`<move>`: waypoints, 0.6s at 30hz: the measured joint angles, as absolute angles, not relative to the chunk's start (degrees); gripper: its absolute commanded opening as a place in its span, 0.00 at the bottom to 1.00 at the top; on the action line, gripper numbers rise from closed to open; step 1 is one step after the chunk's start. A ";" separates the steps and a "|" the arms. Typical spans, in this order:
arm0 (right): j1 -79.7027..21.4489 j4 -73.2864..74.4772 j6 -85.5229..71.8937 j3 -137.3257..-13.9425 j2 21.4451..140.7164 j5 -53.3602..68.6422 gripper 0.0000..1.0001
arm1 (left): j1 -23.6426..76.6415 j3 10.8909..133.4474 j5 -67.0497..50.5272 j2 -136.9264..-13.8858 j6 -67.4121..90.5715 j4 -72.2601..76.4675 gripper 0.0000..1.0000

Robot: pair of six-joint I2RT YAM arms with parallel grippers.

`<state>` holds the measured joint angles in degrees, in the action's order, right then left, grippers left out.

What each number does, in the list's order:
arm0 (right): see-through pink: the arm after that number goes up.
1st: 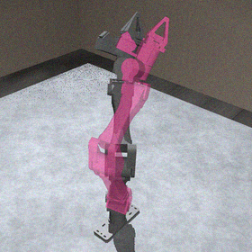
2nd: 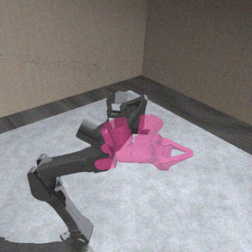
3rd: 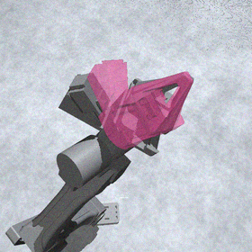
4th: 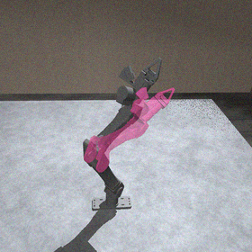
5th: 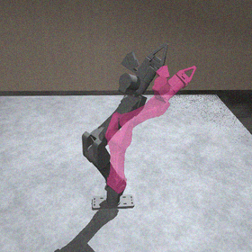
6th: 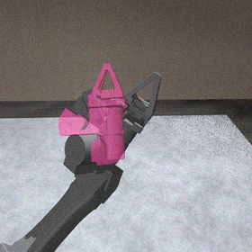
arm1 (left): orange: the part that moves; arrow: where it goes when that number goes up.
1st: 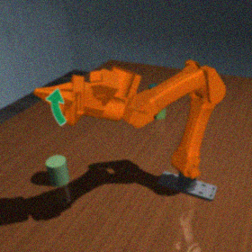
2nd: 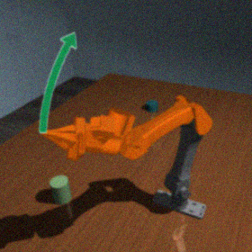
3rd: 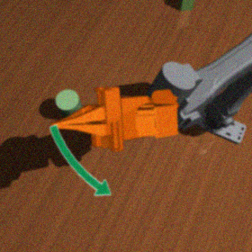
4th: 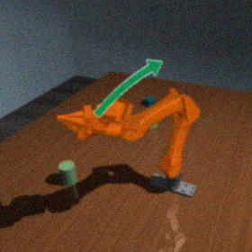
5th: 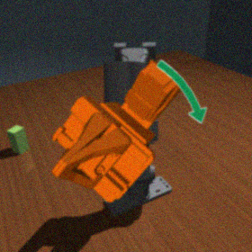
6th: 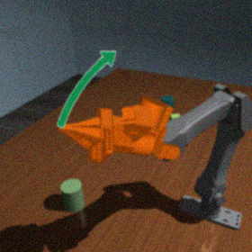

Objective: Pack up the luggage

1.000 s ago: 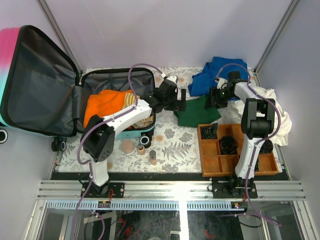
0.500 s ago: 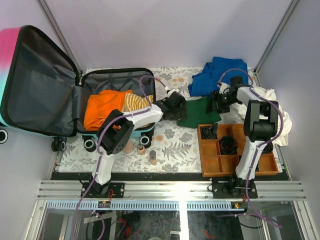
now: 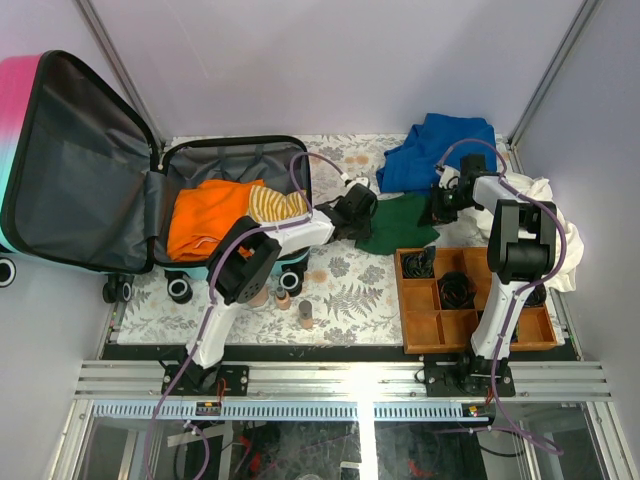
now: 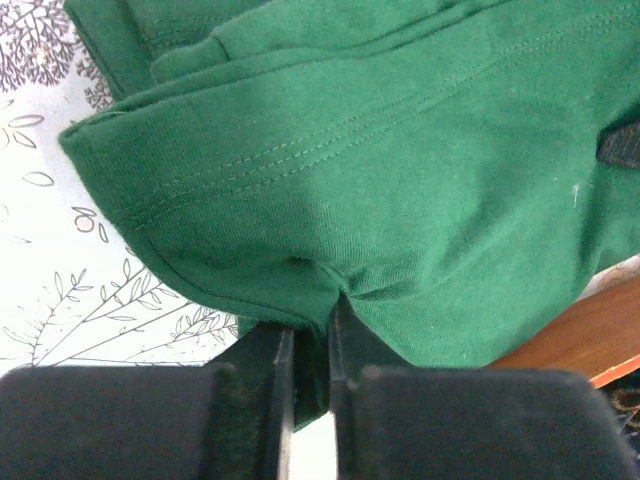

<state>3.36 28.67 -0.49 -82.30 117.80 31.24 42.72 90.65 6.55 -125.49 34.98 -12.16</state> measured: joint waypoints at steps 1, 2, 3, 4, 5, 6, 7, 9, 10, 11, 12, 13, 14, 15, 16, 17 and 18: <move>3.33 28.67 -1.06 -82.30 117.78 31.33 0.00 | 42.72 90.96 6.33 -125.51 34.17 -12.27 0.00; 3.31 28.69 -1.56 -82.32 117.69 31.40 0.00 | 42.72 91.20 6.28 -125.51 33.15 -12.27 0.00; 3.22 28.71 -2.07 -82.35 117.45 31.40 0.00 | 42.70 91.37 6.33 -125.43 31.99 -12.27 0.00; 3.07 28.80 -2.50 -82.37 117.03 31.40 0.00 | 42.70 91.57 6.44 -125.29 30.63 -12.32 0.00; 2.79 28.86 -2.90 -82.43 116.31 31.40 0.00 | 42.70 91.68 6.70 -124.99 29.02 -12.32 0.00; 2.50 28.91 -3.16 -82.54 115.48 31.38 0.00 | 42.70 91.68 7.07 -124.49 27.53 -12.34 0.00; 2.00 29.21 -3.55 -82.87 114.28 31.33 0.00 | 42.70 91.68 7.66 -123.70 25.65 -12.43 0.00; 0.69 29.63 -4.23 -84.60 111.66 31.29 0.00 | 42.68 91.68 8.93 -120.99 21.78 -12.45 0.00; -0.12 29.76 -4.67 -85.89 110.28 31.22 0.00 | 42.57 91.61 9.45 -119.20 20.10 -12.45 0.00; -0.99 29.82 -5.10 -87.50 108.88 31.16 0.00 | 42.48 91.48 9.96 -116.99 18.17 -12.45 0.00; -1.78 29.74 -5.52 -89.23 107.70 31.14 0.00 | 42.33 91.44 10.35 -114.98 16.86 -12.45 0.00; -2.68 29.78 -6.07 -91.44 106.61 31.11 0.00 | 42.00 91.37 10.57 -112.40 15.31 -12.36 0.00; -3.57 29.69 -6.59 -93.86 105.69 31.11 0.00 | 41.41 91.31 10.57 -109.54 13.74 -12.29 0.00; -4.40 29.76 -7.11 -96.49 105.12 31.09 0.00 | 40.69 91.22 10.55 -106.89 12.47 -12.08 0.00; -5.15 29.80 -7.57 -98.85 104.95 31.05 0.00 | 39.92 91.20 10.48 -104.86 11.60 -11.92 0.00; -6.04 29.71 -8.08 -101.71 104.97 30.94 0.00 | 38.79 91.20 10.13 -102.61 10.63 -11.57 0.00; -7.14 29.50 -8.49 -104.66 105.03 30.85 0.00 | 37.04 91.20 9.45 -100.22 9.74 -11.11 0.00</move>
